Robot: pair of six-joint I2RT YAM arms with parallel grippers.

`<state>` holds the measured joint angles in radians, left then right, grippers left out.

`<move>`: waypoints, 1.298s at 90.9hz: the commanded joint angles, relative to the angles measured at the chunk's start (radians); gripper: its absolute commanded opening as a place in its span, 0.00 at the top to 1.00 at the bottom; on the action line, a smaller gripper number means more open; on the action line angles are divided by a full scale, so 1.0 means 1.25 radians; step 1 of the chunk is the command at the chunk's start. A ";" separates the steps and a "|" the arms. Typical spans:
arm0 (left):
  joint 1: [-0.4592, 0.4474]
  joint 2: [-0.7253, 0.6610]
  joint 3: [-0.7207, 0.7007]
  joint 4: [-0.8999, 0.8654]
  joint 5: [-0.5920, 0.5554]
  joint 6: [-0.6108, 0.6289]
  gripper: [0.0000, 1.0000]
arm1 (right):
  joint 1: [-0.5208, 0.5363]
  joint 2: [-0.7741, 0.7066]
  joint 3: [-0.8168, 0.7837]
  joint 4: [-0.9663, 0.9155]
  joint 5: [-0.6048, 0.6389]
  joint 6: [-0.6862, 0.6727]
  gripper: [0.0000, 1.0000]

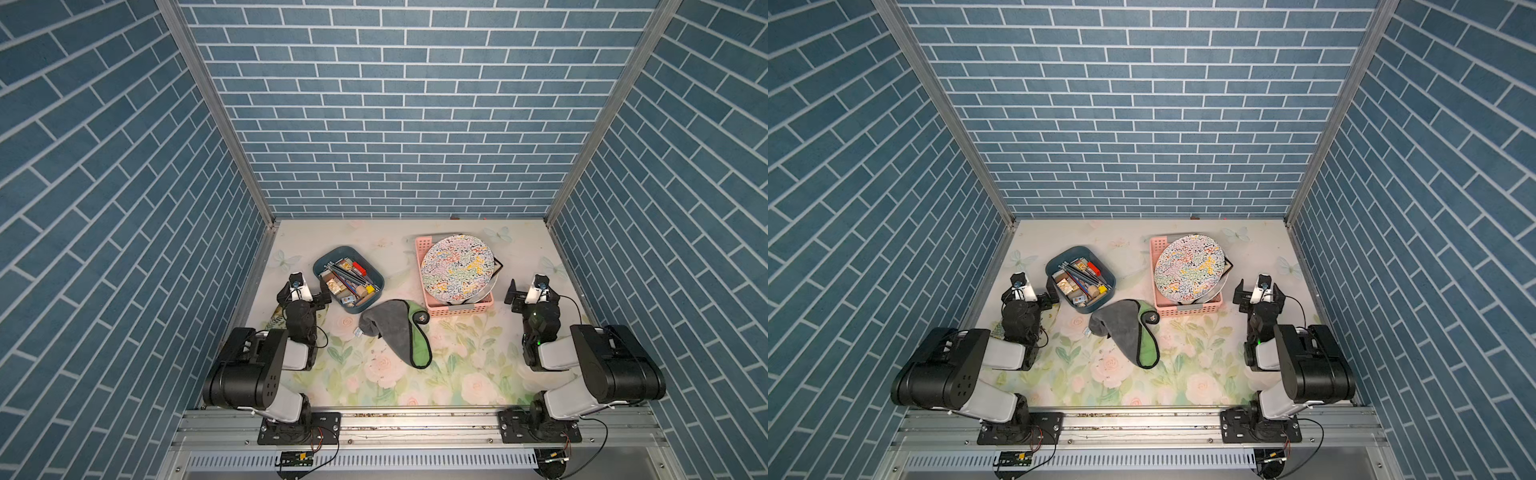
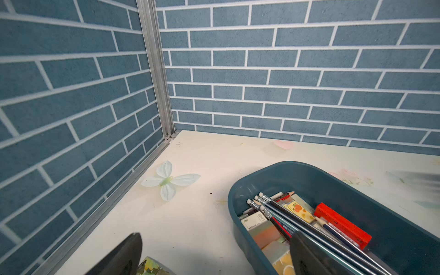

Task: Wipe the wet plate dry
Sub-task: Pick up the plate from the bin.

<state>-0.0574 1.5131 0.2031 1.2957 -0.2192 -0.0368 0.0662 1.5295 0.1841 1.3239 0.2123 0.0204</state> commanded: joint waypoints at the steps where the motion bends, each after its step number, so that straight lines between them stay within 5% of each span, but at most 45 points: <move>1: -0.001 0.000 0.000 -0.001 0.003 0.004 0.00 | 0.000 0.000 0.003 0.014 -0.006 -0.016 0.01; 31: -0.001 -0.001 -0.002 0.002 0.004 0.004 0.00 | 0.000 -0.030 -0.001 0.016 0.001 -0.015 0.01; 40: -0.001 0.001 -0.001 0.000 0.004 0.002 0.00 | 0.003 -0.195 0.073 -0.228 0.018 -0.001 0.02; 48: -0.002 -0.026 -0.002 -0.004 -0.011 0.003 0.00 | 0.004 -0.312 0.252 -0.586 0.047 0.217 0.01; 54: -0.024 -0.154 0.049 -0.205 -0.065 -0.006 0.00 | 0.004 -0.324 0.389 -0.836 -0.060 0.316 0.03; 60: -0.036 -0.267 0.166 -0.493 -0.083 -0.126 0.00 | 0.004 -0.301 0.490 -0.960 -0.228 0.359 0.01; 68: -0.081 -0.346 0.300 -0.750 -0.078 -0.325 0.00 | 0.004 -0.247 0.565 -1.025 -0.398 0.386 0.02; 76: -0.205 -0.357 0.405 -0.934 -0.098 -0.375 0.00 | 0.004 -0.188 0.610 -1.035 -0.471 0.386 0.05; 99: -0.432 -0.346 0.482 -1.023 -0.061 -0.447 0.00 | 0.004 -0.040 0.687 -1.085 -0.432 0.354 0.13; 118: -0.477 -0.335 0.455 -1.021 -0.088 -0.437 0.00 | 0.004 0.023 0.702 -1.112 -0.426 0.327 0.33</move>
<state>-0.6437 1.0904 0.7895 0.0643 -0.3023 -0.5690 0.0685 1.5375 1.0271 -0.0315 -0.3111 0.4568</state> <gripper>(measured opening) 0.998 0.702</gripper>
